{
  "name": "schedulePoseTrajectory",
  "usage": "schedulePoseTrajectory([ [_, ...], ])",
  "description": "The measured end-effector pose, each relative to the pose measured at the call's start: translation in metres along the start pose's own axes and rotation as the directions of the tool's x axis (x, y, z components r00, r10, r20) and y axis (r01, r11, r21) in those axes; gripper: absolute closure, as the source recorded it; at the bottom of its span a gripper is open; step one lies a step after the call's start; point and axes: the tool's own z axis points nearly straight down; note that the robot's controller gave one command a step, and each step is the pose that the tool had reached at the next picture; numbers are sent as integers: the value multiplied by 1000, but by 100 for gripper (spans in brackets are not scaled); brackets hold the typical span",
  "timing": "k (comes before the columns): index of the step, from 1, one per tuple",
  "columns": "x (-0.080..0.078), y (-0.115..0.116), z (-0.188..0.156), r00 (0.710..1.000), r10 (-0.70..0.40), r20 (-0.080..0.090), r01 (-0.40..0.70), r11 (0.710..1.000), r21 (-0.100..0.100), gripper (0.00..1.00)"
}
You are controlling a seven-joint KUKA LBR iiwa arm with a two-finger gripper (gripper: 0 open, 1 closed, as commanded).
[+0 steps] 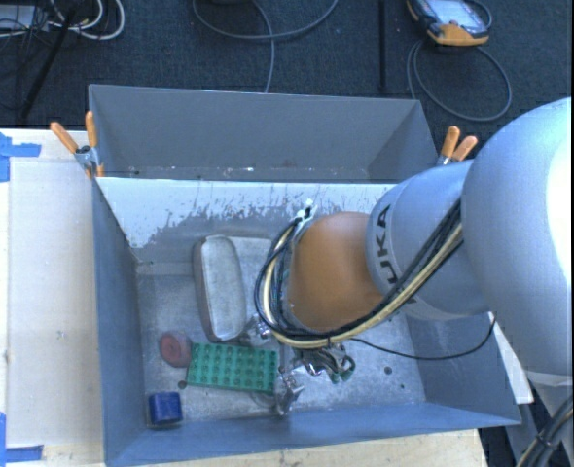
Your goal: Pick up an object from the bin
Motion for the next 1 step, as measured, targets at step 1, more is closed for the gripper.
schedulePoseTrajectory([
  [1,2,33,-1,978,-210,13,210,978,7,0],
])
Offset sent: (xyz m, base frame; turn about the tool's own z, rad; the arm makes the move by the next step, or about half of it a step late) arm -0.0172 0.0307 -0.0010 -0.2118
